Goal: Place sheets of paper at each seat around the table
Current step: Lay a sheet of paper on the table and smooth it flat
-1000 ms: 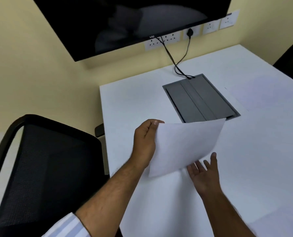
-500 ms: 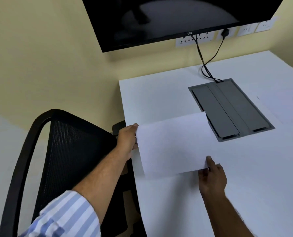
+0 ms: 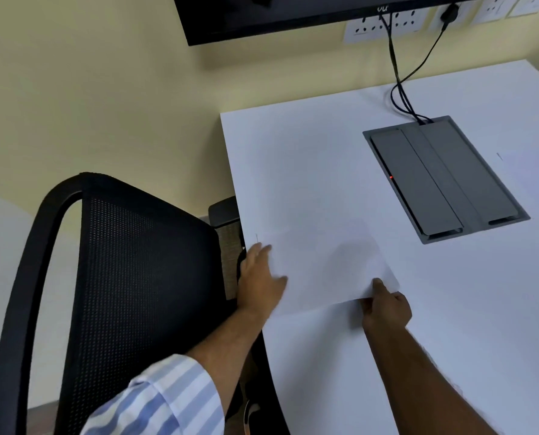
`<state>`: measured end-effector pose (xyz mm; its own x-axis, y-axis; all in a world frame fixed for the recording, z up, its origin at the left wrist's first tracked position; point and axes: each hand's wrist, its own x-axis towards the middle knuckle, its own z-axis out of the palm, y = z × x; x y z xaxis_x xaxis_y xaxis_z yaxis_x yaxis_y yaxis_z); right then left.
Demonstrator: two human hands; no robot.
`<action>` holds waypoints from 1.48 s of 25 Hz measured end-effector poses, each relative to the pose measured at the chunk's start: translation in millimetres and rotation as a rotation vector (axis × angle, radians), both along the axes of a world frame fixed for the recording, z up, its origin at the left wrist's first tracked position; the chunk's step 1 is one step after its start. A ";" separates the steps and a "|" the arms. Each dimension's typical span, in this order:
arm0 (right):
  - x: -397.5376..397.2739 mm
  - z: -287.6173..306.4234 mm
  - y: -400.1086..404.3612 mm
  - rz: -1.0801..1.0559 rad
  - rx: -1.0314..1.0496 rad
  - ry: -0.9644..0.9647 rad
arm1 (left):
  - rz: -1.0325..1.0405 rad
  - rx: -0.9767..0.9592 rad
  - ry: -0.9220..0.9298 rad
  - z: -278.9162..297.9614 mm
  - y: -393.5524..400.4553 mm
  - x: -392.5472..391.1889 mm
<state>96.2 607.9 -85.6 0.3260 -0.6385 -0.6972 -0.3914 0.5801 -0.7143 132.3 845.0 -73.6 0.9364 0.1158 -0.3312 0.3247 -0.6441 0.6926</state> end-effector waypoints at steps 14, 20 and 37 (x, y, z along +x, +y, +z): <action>3.5 -0.6 -33.2 1.051 -1.041 0.244 | -0.364 0.309 0.070 -22.8 -4.6 -5.9; -0.6 -13.6 -34.2 1.344 -1.181 0.289 | -0.448 0.303 0.134 -24.0 -0.6 -7.7; -8.2 -5.5 -37.9 1.326 -1.097 0.231 | -0.506 0.249 0.139 -20.3 7.9 -9.2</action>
